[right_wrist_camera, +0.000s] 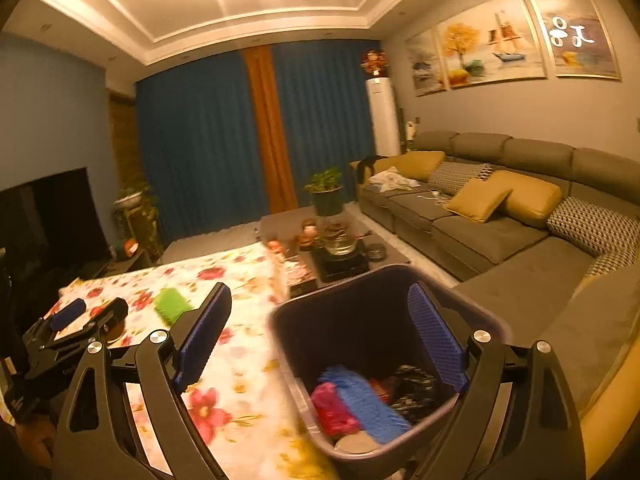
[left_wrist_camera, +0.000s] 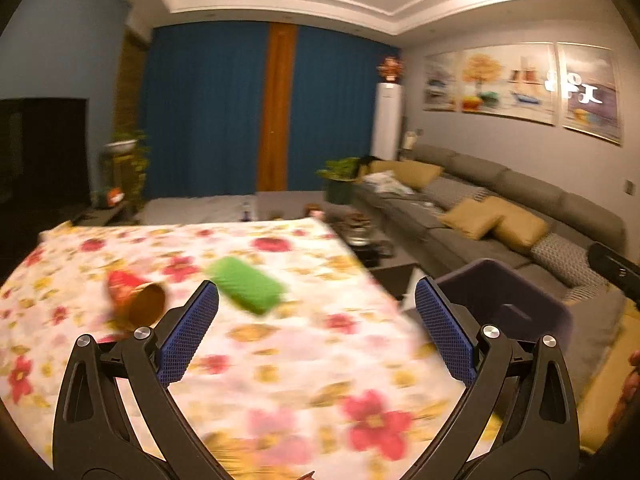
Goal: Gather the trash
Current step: 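Move both grippers back over the red cup and green net on the bed, then grasp the red paper cup with the left gripper while the right grasps the green foam net, then carry the red cup and green net over the grey bin with both grippers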
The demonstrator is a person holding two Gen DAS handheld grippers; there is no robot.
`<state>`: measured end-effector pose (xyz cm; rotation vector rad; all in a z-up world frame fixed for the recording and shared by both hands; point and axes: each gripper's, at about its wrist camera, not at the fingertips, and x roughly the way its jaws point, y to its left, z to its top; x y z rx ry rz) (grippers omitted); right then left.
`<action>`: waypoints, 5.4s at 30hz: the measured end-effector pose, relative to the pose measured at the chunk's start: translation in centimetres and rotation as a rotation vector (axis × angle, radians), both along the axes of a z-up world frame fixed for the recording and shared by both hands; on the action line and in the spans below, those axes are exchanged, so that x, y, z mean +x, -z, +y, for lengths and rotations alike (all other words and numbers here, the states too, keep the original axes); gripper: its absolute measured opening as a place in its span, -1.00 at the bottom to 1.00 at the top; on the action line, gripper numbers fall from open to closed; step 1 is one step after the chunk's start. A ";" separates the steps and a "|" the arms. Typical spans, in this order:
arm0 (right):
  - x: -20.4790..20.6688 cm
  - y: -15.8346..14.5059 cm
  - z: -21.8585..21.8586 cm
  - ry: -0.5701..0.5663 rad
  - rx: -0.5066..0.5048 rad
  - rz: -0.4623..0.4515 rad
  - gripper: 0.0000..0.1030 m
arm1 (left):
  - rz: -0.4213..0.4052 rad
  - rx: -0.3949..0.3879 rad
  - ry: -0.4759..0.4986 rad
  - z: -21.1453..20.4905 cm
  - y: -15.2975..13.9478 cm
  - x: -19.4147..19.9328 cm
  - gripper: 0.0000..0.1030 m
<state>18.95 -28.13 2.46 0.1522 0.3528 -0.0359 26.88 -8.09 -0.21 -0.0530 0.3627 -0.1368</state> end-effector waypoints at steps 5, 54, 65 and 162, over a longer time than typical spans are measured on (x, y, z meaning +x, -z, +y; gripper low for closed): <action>2.0 0.2 5.2 -0.077 -0.033 0.018 0.69 | 0.019 -0.002 -0.144 6.4 0.9 0.6 0.88; 24.1 10.0 21.9 -0.185 -0.156 0.265 0.69 | 0.358 -0.134 -0.205 19.8 8.0 13.2 -0.97; 28.6 12.5 22.6 -0.207 -0.139 0.432 0.55 | 0.238 -0.190 -0.197 20.5 4.3 11.5 -0.97; 0.9 2.7 -10.3 0.127 0.048 0.041 -0.50 | 0.124 0.000 0.411 -19.5 0.2 1.7 -0.97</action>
